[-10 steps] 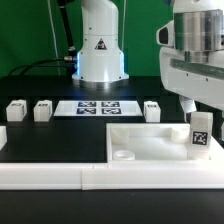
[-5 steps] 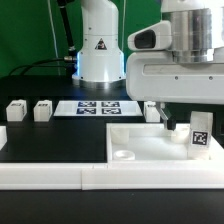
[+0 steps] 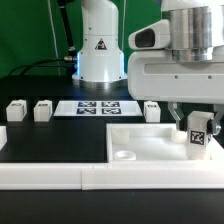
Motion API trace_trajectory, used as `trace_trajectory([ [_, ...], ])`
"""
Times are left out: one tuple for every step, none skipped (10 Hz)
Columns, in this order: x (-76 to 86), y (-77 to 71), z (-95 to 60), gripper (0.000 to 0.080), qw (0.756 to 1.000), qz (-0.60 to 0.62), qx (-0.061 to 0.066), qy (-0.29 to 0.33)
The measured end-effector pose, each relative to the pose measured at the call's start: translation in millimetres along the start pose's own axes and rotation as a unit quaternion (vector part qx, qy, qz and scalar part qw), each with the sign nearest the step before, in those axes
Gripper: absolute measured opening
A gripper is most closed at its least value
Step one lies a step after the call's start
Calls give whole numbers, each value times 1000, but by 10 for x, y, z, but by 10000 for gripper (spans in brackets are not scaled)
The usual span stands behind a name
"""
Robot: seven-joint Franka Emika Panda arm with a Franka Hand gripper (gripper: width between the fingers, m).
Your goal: Assemble square table
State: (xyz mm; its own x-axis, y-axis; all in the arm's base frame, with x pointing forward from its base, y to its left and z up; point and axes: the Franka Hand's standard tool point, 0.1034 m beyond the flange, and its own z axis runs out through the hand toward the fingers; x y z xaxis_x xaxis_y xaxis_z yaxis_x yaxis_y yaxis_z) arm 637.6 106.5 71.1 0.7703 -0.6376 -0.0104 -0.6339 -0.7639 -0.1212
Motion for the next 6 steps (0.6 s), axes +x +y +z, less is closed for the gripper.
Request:
trace_trajectory([
  [6,14,0,291,999,53,-1,0],
  [8,19,1,291,997,73,-2,0],
  [13,33,0,291,992,127,-3,-1],
  [12,43,0,291,984,178,-6,-3],
  [6,46,0,291,974,228,-9,-7],
  [-11,55,1,291,947,321,-13,-10],
])
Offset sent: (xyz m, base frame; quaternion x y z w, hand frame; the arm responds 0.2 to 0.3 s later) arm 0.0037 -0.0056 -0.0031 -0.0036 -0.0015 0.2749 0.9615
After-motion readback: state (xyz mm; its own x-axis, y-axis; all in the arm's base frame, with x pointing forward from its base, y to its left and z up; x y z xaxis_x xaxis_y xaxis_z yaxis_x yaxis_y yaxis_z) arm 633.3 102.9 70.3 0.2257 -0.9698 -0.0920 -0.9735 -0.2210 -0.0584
